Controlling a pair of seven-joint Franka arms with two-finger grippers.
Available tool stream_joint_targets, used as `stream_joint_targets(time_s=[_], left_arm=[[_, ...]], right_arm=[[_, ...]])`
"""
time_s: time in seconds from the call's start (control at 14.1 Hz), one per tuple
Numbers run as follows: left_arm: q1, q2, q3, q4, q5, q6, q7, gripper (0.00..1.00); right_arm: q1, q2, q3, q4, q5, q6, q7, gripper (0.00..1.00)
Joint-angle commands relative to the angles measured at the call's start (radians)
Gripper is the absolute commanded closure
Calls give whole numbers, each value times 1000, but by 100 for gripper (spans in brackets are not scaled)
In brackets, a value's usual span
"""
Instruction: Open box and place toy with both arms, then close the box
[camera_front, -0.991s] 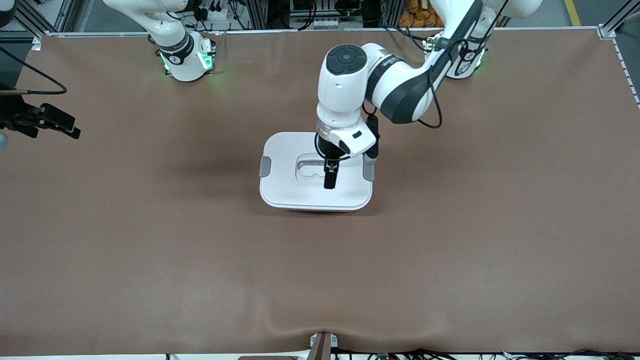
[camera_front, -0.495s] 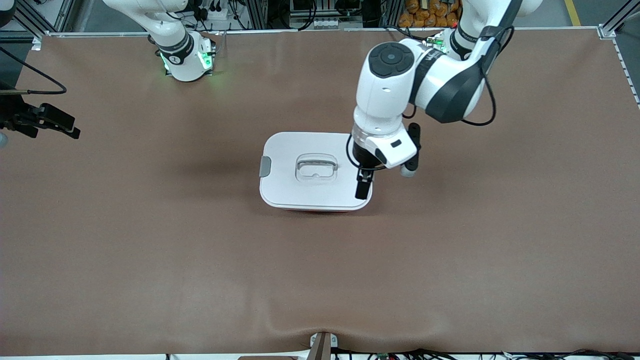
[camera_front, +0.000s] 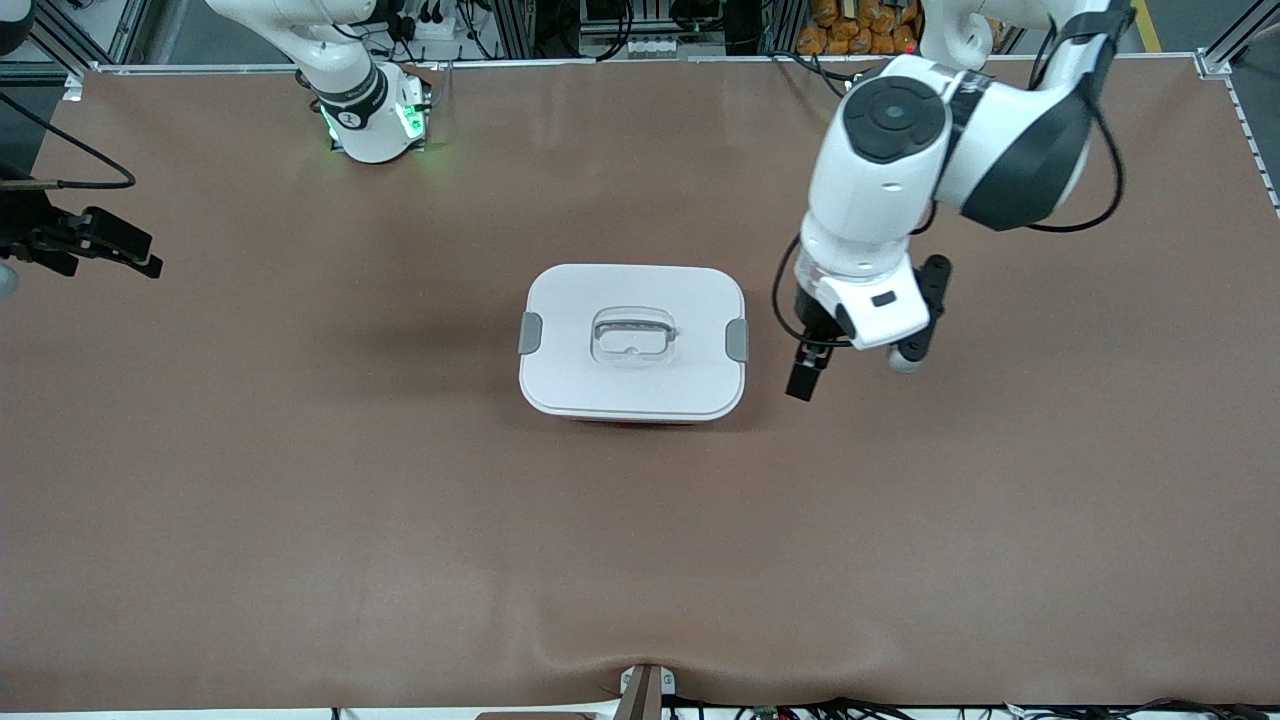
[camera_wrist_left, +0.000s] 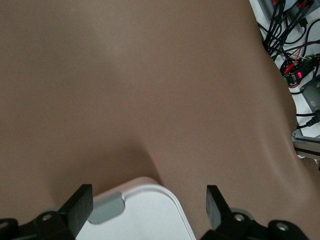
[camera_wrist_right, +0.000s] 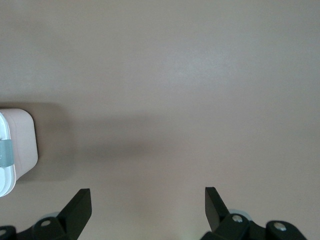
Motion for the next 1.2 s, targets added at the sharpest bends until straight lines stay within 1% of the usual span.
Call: stream_joint_targets(time_s=[0.0,0.07,0.35,0.57,0.85,0.99,1.13], left_arm=[[54,-45,-7,-10,-19,-81,162,0],[77,-52,-7,-10,-19,-123,242,0],[153,-92,-4,-10,-18,-199,555,0],[244,-126,-7,-10,-19,-223,779,0],[333,-150,-6,-10,-19,-250,1093,0],[383,-161,-9,-8,-26,-250,1221,0],[439,-175,-7,-7,-87,-250,1357,0]], right_arm=[[0,12,3,22,-1,-5,10,0],[0,12,3,22,-1,-5,9,0],[-1,12,3,22,-1,-6,9,0],[-3,10,3,22,-1,-6,9,0],[-9,12,3,35,-1,-6,9,0],[-9,12,3,37,-1,-5,9,0],[-9,12,3,37,-1,-6,9,0]])
